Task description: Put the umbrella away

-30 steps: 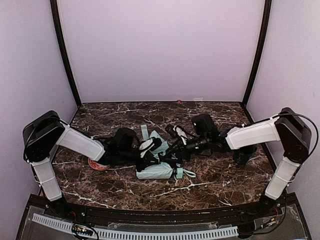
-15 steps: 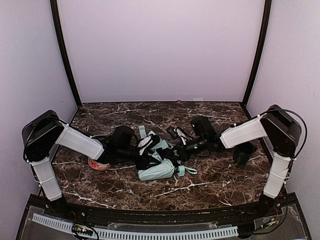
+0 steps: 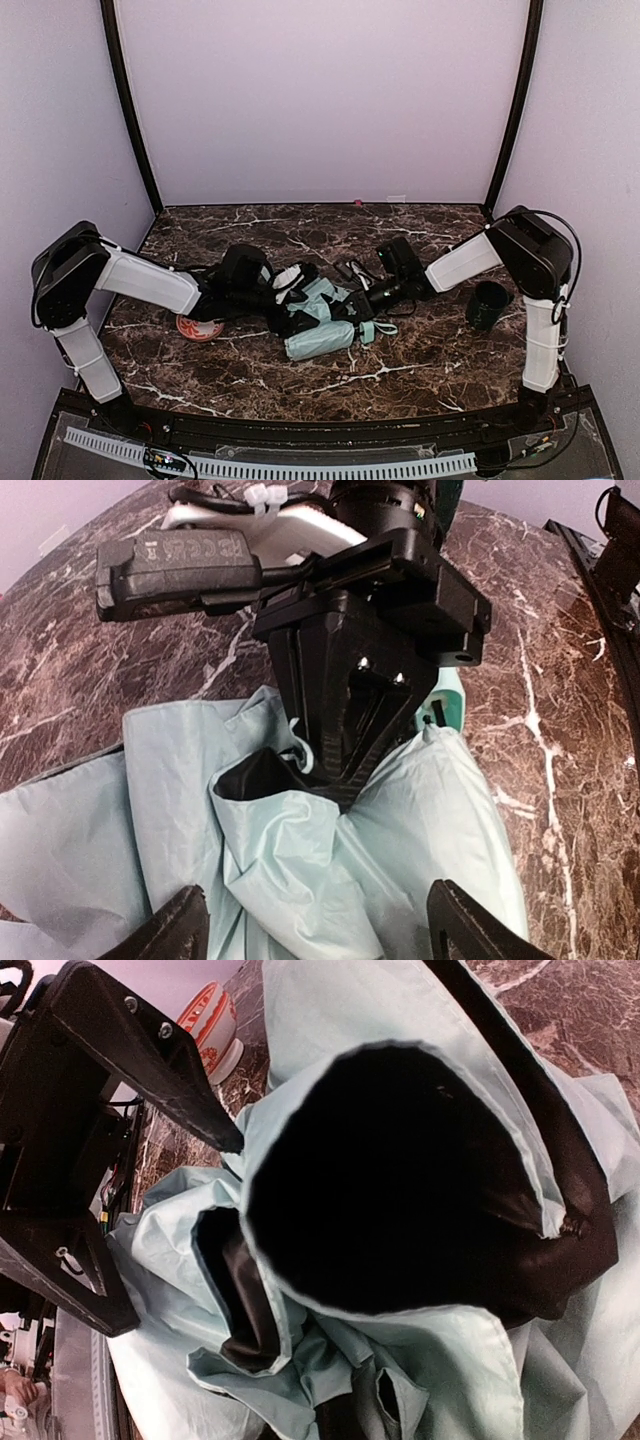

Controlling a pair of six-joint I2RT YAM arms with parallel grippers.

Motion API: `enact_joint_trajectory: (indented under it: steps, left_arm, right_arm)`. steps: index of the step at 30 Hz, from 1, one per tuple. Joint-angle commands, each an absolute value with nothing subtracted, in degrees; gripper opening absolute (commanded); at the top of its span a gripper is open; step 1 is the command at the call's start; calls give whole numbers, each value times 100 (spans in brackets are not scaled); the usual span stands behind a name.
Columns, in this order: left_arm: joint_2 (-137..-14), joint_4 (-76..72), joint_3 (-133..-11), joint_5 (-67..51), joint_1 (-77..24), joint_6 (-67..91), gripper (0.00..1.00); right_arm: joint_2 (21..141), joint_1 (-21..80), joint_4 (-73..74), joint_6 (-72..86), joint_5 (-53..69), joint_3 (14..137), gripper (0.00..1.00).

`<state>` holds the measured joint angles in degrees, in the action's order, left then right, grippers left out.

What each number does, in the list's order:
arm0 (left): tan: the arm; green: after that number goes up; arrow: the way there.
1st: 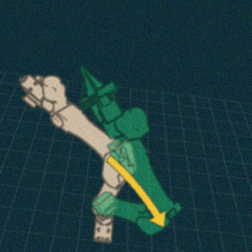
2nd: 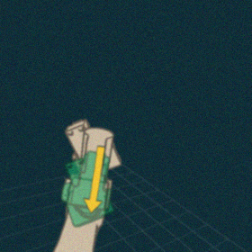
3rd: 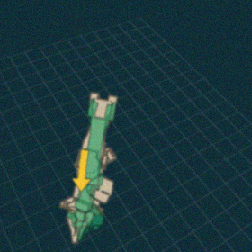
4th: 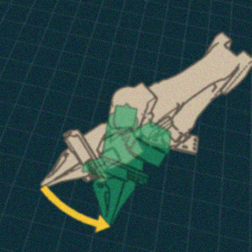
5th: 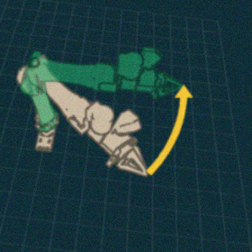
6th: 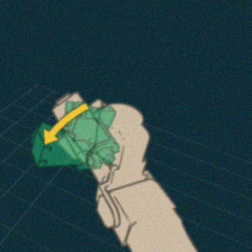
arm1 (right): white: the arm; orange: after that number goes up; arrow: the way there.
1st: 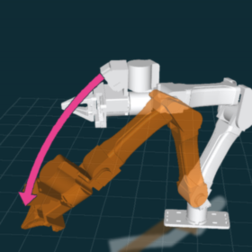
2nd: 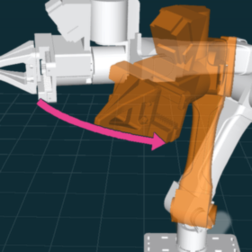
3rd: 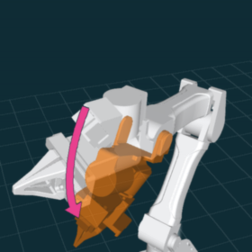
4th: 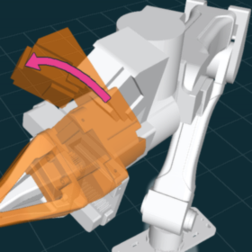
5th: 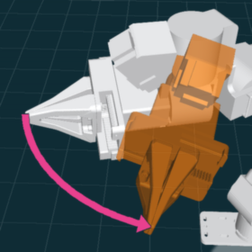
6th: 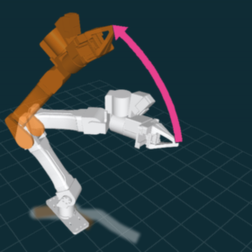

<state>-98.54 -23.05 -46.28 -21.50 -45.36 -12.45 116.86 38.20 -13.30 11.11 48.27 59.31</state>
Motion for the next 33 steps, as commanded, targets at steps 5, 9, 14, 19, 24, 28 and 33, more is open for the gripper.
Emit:
enact_joint_trajectory:
  steps: [5,9,14,19,24,28,33]
  left_arm:
    - [-10851,-1885,-5384,-1962,-4377,-1042,71]
    - [-10853,-2312,-5336,-2298,-4377,-900,38]
    - [-10902,-1777,-5277,-3469,-4368,-1075,4]
    - [-11037,-1787,-5160,-2446,-4210,-784,0]
    - [-11606,-540,-5922,-1985,-4154,-1241,0]
    - [-11608,-548,-5689,-2211,-4166,-1451,0]
    - [-11622,-694,-5560,-2481,-4166,-1366,0]
  right_arm:
    - [11943,3801,-758,1004,4592,5962,0]
    - [11846,3822,-854,1062,4743,5910,0]
    - [11598,3826,-727,991,4690,5835,0]
    - [11444,3830,-932,1214,4763,5751,0]
    - [11051,3808,-1154,1453,4715,5462,5]
    - [10424,3719,-1000,1385,4250,5186,28]
    - [9359,3789,-517,632,3039,5073,42]
